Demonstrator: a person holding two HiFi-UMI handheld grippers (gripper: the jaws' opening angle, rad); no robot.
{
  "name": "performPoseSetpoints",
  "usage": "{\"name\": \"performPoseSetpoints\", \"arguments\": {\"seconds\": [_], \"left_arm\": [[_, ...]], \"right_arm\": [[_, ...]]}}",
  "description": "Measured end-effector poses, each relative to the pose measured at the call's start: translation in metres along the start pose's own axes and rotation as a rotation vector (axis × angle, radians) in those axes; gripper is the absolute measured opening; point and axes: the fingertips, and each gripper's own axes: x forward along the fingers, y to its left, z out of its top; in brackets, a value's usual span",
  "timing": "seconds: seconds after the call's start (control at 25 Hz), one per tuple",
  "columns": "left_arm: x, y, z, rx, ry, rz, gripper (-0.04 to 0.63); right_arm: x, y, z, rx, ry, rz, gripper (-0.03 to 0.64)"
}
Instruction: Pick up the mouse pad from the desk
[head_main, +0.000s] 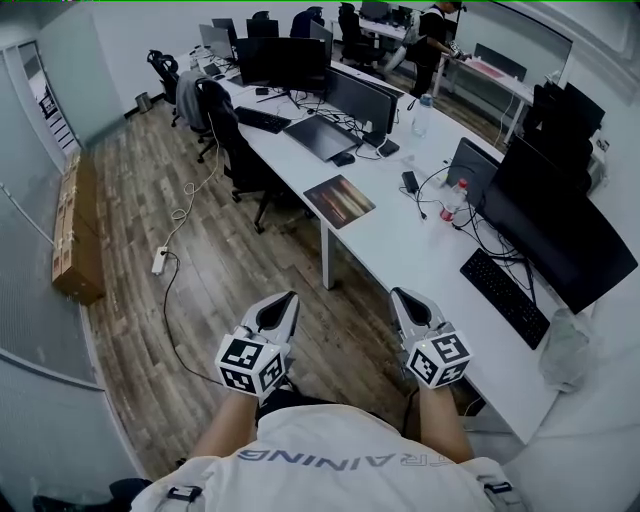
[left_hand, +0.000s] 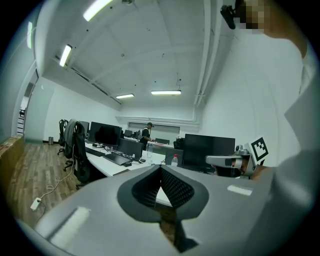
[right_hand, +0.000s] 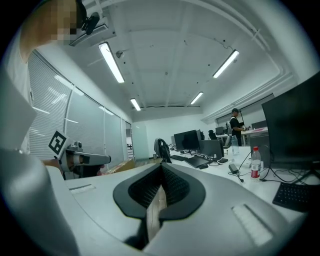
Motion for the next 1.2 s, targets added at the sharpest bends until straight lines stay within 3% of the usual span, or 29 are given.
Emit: {"name": "performPoseSetpoints", "arguments": {"seconds": [0.28,0.6,1.2], "left_arm": [[-0.001,0.005,-0.001,-0.004,0.009,0.007,0.0],[0.008,0.03,0.003,-0.016,0.017,-0.002,0.0],[0.068,0.183,0.026,-0.063,0.049,-0.035,0.0]], "right_arm": [[0.004,0.0,0.008,0.049,-0.048,0.011,0.014],[0.036,0.0,0.005,0.041,-0.004,0.009,0.014],[0.206,0.025,0.028,-0.048,0.046,0.022,0.013]]}}
